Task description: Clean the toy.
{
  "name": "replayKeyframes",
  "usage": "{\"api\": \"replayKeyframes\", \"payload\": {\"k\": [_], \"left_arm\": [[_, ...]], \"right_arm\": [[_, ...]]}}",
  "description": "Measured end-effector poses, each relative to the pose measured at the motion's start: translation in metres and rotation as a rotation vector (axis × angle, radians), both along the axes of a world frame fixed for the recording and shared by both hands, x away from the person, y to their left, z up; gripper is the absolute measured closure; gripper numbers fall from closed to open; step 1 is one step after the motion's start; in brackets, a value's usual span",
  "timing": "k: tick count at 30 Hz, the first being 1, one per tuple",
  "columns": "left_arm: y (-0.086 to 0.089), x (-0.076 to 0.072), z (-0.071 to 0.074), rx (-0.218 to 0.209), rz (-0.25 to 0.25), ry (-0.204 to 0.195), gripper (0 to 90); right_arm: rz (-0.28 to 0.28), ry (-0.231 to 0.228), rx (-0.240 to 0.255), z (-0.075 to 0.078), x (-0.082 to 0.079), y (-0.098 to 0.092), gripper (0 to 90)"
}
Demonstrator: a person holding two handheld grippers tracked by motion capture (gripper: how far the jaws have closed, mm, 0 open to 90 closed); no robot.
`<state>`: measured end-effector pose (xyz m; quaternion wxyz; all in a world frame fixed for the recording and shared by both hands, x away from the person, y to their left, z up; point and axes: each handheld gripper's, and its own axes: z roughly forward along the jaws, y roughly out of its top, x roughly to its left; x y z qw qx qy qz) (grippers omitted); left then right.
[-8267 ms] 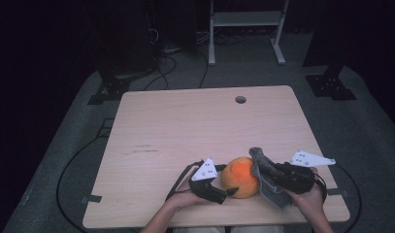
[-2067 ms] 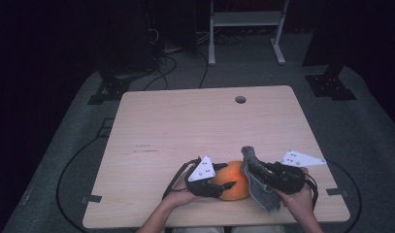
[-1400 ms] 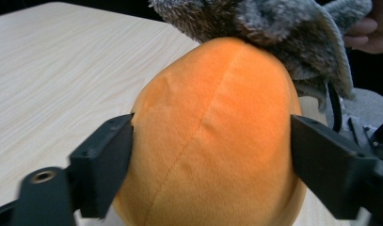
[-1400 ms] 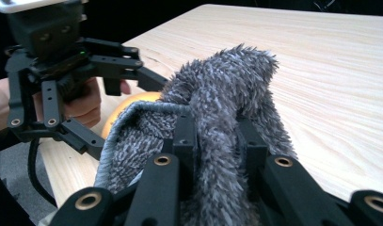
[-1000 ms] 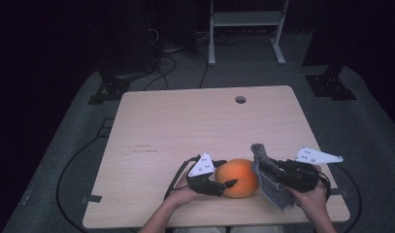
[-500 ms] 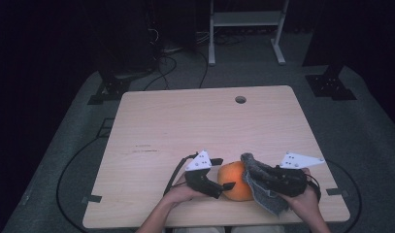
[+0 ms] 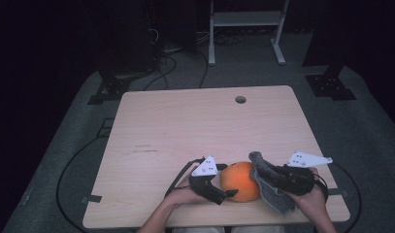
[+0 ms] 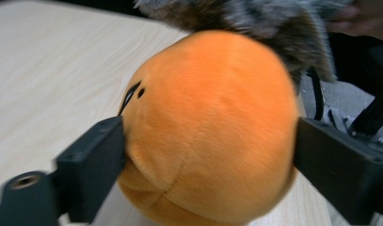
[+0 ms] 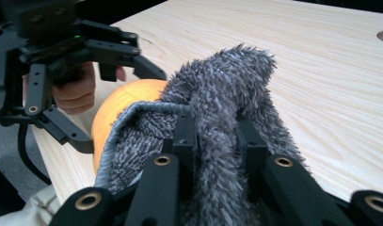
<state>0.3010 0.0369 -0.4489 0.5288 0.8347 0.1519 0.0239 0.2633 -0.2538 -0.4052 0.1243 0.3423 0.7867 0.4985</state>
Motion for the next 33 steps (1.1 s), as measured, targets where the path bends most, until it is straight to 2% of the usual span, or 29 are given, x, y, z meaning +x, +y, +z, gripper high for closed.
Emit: {"api": "replayKeyframes", "payload": {"k": [1, 3, 6, 9, 11, 12, 15, 17, 18, 20, 22, 23, 24, 28, 31, 33], "left_arm": [[-0.001, 0.002, -0.002, -0.007, 0.002, 0.033, 6.0], [-0.001, 0.001, -0.004, -0.03, 0.002, 0.02, 10.2], [-0.001, -0.004, 0.0, -0.018, 0.021, -0.043, 24.9], [-0.003, -0.012, 0.011, -0.018, 0.031, -0.122, 29.9], [-0.007, -0.016, 0.017, -0.004, 0.044, -0.175, 30.8], [-0.007, -0.018, 0.019, -0.011, 0.044, -0.181, 31.2], [-0.005, -0.021, 0.023, -0.022, 0.048, -0.192, 32.4], [0.0, -0.02, 0.026, -0.036, 0.061, -0.193, 32.6], [0.003, -0.019, 0.029, -0.055, 0.067, -0.175, 32.6], [0.008, -0.016, 0.033, -0.068, 0.077, -0.164, 32.4], [0.01, -0.015, 0.035, -0.075, 0.089, -0.164, 32.5], [0.012, -0.014, 0.035, -0.076, 0.09, -0.16, 32.5], [0.012, -0.014, 0.035, -0.07, 0.093, -0.161, 32.5], [0.01, -0.015, 0.037, -0.076, 0.085, -0.163, 32.5], [0.007, -0.017, 0.038, -0.07, 0.087, -0.172, 32.3], [0.006, -0.017, 0.033, -0.048, 0.082, -0.159, 30.9]], "right_arm": [[0.0, -0.006, -0.006, 0.0, 0.0, 0.001, 73.6], [-0.004, -0.004, -0.006, 0.0, 0.0, 0.0, 73.6], [-0.009, -0.008, 0.011, -0.001, -0.001, -0.002, 74.0], [0.005, -0.048, 0.029, 0.009, -0.007, 0.003, 74.3], [0.044, -0.074, 0.065, 0.019, -0.013, 0.01, 74.3], [0.068, -0.093, 0.06, 0.024, -0.016, 0.019, 74.3], [0.091, -0.122, 0.008, 0.028, -0.02, 0.035, 74.3], [0.072, -0.124, 0.007, 0.026, -0.017, 0.034, 74.4], [0.059, -0.123, 0.007, 0.024, -0.015, 0.032, 74.4], [0.02, -0.09, 0.013, 0.014, -0.009, 0.022, 74.4], [-0.008, -0.065, -0.005, 0.005, -0.005, 0.017, 74.3], [-0.02, -0.047, -0.002, 0.002, -0.003, 0.014, 74.4], [-0.021, -0.04, 0.024, 0.002, -0.002, 0.013, 74.4], [0.028, -0.085, 0.093, 0.017, -0.009, 0.021, 74.4], [0.038, -0.092, 0.085, 0.017, -0.009, 0.026, 74.4], [0.027, -0.056, 0.083, 0.008, -0.005, 0.023, 74.4]]}}
